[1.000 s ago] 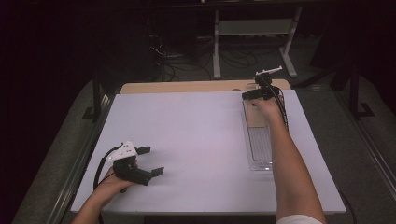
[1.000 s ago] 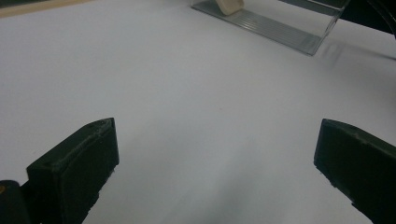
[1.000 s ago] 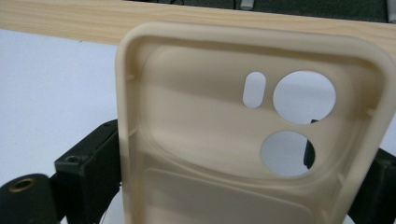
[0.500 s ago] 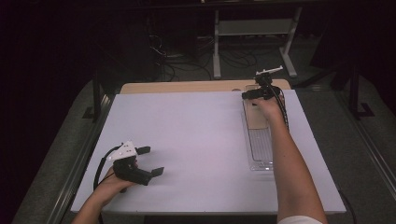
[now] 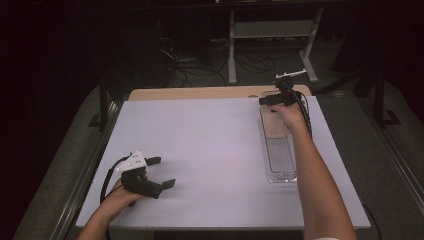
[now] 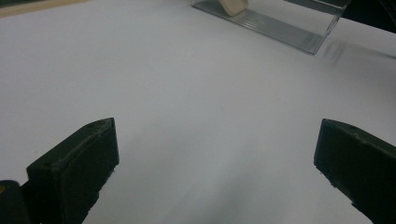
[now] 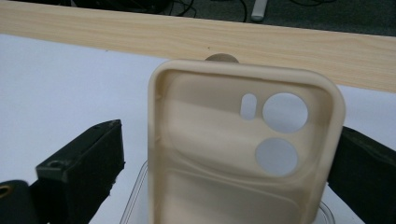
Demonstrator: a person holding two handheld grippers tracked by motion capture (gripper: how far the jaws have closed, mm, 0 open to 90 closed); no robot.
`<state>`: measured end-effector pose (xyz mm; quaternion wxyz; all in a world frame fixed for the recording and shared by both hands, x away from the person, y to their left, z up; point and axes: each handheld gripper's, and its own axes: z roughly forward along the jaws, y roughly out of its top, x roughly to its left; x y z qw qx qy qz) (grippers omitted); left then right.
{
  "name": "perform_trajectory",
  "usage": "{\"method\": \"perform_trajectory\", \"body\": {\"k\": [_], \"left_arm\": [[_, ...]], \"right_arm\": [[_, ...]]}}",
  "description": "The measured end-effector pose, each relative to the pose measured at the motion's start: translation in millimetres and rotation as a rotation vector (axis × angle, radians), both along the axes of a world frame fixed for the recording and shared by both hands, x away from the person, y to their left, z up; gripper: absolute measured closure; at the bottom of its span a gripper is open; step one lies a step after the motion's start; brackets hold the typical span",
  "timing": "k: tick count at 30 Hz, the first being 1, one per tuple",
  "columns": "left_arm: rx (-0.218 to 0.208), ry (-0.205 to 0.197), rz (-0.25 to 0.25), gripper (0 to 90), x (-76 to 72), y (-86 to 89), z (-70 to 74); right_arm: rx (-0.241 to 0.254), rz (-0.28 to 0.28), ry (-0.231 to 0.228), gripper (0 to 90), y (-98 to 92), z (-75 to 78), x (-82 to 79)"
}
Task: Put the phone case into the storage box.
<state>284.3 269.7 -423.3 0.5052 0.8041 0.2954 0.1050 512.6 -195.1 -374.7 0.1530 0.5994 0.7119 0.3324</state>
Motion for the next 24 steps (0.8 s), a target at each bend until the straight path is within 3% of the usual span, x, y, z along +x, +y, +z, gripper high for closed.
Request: {"method": "perform_trajectory", "body": {"k": [7,14,24], "left_arm": [[0.005,0.003,-0.003,0.0,0.0,-0.7,0.1],[0.003,0.007,0.0,0.0,0.9,-1.4,-0.5],[0.009,0.008,0.004,0.0,2.5,-1.2,-0.1]], "right_arm": [[0.005,0.023,-0.027,0.9,-2.8,10.0,-10.6],[0.007,0.072,-0.102,0.9,-5.1,22.2,-28.5],[0.041,0.124,-0.151,1.0,-10.3,31.7,-56.1]]}}
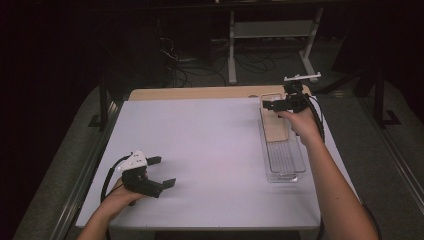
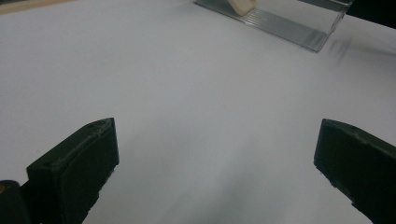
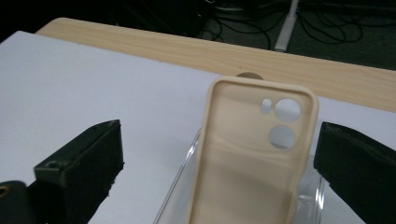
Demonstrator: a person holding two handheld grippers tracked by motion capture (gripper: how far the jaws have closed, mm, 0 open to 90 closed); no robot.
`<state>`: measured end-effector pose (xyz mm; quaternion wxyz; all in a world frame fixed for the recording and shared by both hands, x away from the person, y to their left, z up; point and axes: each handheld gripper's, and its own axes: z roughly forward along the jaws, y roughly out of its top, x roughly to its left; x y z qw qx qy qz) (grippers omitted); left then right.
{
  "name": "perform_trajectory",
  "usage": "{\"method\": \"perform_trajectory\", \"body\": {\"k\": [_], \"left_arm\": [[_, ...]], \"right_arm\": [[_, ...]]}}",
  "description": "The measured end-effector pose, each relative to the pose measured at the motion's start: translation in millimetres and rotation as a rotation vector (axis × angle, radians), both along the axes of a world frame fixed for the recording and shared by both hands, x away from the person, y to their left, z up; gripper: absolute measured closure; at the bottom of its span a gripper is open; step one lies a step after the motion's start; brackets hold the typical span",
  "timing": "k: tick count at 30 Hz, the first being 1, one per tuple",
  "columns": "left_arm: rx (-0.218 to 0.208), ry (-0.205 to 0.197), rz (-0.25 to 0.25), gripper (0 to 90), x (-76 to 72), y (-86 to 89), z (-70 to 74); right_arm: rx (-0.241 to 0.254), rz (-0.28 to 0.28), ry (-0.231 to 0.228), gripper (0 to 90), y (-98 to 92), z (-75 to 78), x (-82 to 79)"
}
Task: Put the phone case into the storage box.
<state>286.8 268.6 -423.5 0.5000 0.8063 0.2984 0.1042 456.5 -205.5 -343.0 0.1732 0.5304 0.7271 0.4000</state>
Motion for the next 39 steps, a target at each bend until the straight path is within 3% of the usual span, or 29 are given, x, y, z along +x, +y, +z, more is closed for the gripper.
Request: {"method": "perform_trajectory", "body": {"k": [3,11,21,23,29,31,39], "left_arm": [[0.02,-0.012,-0.013,0.0,2.1,1.8,2.1],[0.014,-0.01,-0.017,0.0,3.4,1.6,7.1],[0.037,-0.005,-0.066,0.0,5.5,-5.7,12.2],[0.031,-0.007,-0.071,0.0,5.8,-7.0,13.2],[0.035,-0.01,-0.083,0.0,8.1,-7.8,19.2],[0.045,-0.016,-0.091,0.0,10.2,-7.3,23.1],[0.036,-0.01,-0.09,0.0,11.5,-7.6,29.2]], "right_arm": [[0.014,0.029,-0.008,1.0,-0.6,-0.4,-8.7],[0.042,0.092,-0.035,1.0,-1.8,-6.1,-35.6],[0.081,0.195,-0.076,1.0,-5.6,-14.4,-76.7],[0.092,0.213,-0.064,1.0,-5.8,-15.2,-85.7],[0.105,0.268,-0.09,1.0,-7.0,-21.8,-108.1],[0.13,0.29,-0.081,1.0,-6.2,-25.3,-115.6],[0.118,0.339,-0.093,1.0,-3.5,-34.4,-138.0]]}}
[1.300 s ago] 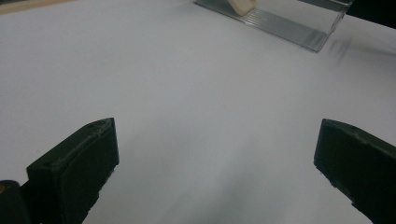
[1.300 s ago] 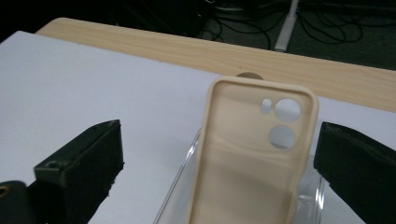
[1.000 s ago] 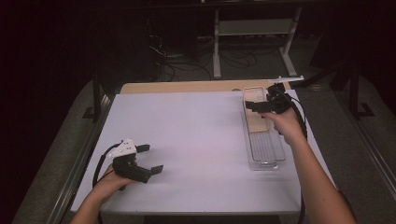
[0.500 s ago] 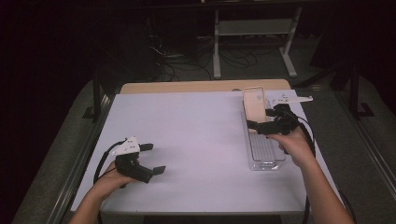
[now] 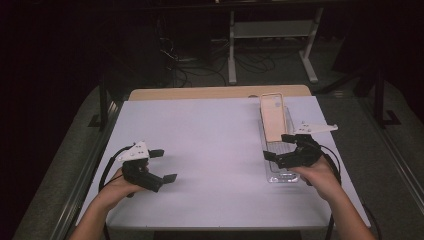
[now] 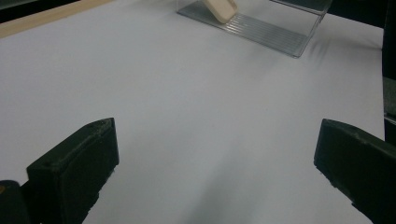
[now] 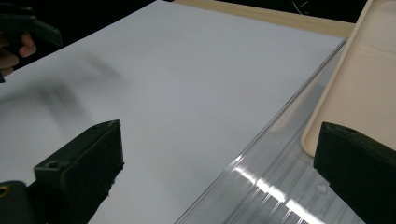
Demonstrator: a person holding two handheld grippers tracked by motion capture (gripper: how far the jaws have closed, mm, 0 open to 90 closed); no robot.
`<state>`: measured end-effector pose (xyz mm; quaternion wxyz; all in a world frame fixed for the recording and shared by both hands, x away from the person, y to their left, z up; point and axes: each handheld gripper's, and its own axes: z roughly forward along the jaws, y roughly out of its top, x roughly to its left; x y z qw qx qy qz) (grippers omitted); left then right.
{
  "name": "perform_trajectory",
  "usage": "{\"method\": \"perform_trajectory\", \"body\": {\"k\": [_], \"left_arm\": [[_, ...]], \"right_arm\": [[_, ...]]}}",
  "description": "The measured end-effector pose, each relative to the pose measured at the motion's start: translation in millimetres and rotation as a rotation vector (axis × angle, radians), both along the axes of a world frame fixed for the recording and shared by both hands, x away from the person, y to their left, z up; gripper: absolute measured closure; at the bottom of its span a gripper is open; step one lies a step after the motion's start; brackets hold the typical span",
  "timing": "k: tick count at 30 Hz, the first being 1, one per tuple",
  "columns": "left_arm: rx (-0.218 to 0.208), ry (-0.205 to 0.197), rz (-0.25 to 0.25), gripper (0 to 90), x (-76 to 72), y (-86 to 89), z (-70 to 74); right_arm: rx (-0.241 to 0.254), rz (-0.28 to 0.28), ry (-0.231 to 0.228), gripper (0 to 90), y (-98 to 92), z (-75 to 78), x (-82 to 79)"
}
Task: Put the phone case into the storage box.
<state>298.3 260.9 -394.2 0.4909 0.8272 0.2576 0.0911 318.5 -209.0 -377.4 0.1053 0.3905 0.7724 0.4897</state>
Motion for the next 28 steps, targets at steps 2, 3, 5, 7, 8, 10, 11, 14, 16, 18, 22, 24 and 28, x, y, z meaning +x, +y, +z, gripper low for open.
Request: {"method": "perform_trajectory", "body": {"k": [2,3,5,7,8,10,11,14,16,18,22,24,28], "left_arm": [[-0.007,-0.004,-0.002,0.0,0.6,-0.3,0.7],[-0.005,-0.005,-0.003,0.0,0.9,-0.2,1.0],[-0.009,0.0,-0.001,0.0,0.7,-0.7,2.3],[-0.002,-0.003,-0.005,0.0,0.7,-0.5,3.3],[-0.003,-0.006,-0.009,0.0,0.8,-0.6,3.8],[-0.005,-0.002,-0.008,0.0,0.0,-1.0,4.6],[-0.01,-0.002,-0.007,0.0,-0.2,-1.1,4.9],[-0.007,0.001,-0.005,0.0,-0.3,-0.7,6.3],[-0.009,0.0,-0.008,0.0,-0.1,-0.5,6.8],[-0.013,-0.002,-0.006,0.0,-0.4,-0.4,7.3],[-0.019,-0.005,-0.01,0.0,-0.4,-0.1,7.8],[-0.015,-0.006,-0.011,0.0,-0.4,0.2,8.1],[-0.021,-0.007,-0.01,0.0,-0.4,0.3,7.9]], "right_arm": [[0.003,0.009,-0.002,1.0,-1.2,-2.8,-4.7],[0.003,0.013,-0.001,1.0,-1.4,-4.6,-7.6],[0.005,0.024,-0.002,1.0,-1.5,-7.6,-11.9],[-0.002,0.031,-0.001,1.0,-1.6,-10.0,-15.9],[-0.003,0.032,0.001,1.0,-1.5,-10.8,-17.2],[-0.006,0.038,0.006,1.0,-1.7,-12.6,-20.4],[-0.005,0.042,0.007,1.0,-1.7,-13.3,-21.9],[-0.005,0.055,0.012,1.0,-1.4,-15.2,-26.7],[0.002,0.061,0.015,1.0,-0.9,-16.8,-29.6],[-0.003,0.069,0.021,1.0,-0.7,-19.0,-32.0],[-0.011,0.076,0.02,1.0,-1.2,-22.2,-34.7],[-0.01,0.075,0.021,1.0,-1.2,-22.2,-34.6],[-0.01,0.077,0.02,1.0,-0.9,-22.4,-34.6]]}}
